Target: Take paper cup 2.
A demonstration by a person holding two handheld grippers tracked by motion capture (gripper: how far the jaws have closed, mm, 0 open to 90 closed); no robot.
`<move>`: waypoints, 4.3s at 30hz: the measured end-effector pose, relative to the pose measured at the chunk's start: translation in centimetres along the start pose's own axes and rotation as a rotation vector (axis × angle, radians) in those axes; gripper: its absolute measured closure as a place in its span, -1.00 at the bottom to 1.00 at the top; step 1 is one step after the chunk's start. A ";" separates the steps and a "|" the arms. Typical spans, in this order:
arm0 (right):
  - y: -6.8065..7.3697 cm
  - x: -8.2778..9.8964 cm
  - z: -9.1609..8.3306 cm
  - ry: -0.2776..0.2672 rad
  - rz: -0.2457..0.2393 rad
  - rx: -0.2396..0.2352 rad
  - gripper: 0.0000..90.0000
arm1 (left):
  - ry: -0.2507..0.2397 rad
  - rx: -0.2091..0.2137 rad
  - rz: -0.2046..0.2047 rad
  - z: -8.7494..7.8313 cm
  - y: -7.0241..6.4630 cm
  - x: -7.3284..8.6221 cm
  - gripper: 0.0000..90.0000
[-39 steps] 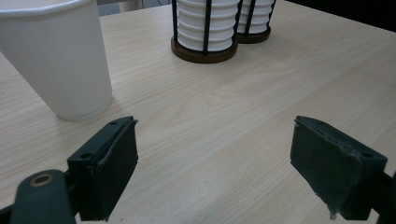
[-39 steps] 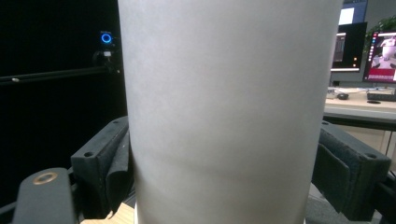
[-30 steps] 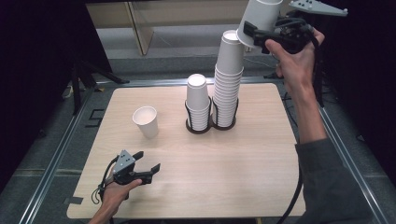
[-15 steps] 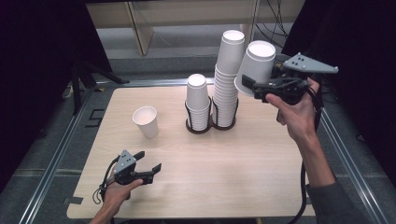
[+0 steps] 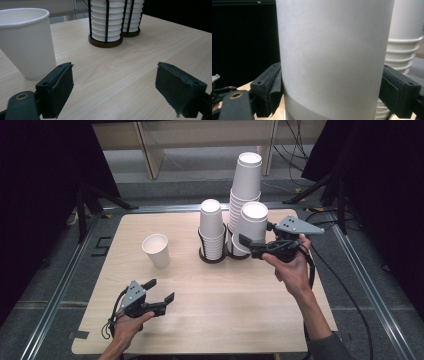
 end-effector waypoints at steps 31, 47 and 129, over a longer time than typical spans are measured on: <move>6.9 8.2 4.7 0.097 0.041 -0.207 -0.65 | -0.084 0.073 0.043 -0.1 -2.4 -0.9 -0.68; 8.5 9.8 5.5 0.139 0.051 -0.248 -0.65 | -0.124 0.124 0.050 0.5 -4.4 -1.6 -0.68; 16.0 13.0 8.1 0.136 0.017 -0.417 -0.66 | -0.106 0.230 -0.011 1.5 -6.8 -1.6 -0.91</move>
Point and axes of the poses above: each handheld gripper's, and its own axes: z roughly forward along the jaws, x roughly out of its underside, y roughly to its left, the point moved 9 cm from there along z, roughly forward along the jaws, and after that the axes turned 3 degrees about -y, right-handed, at the moved point
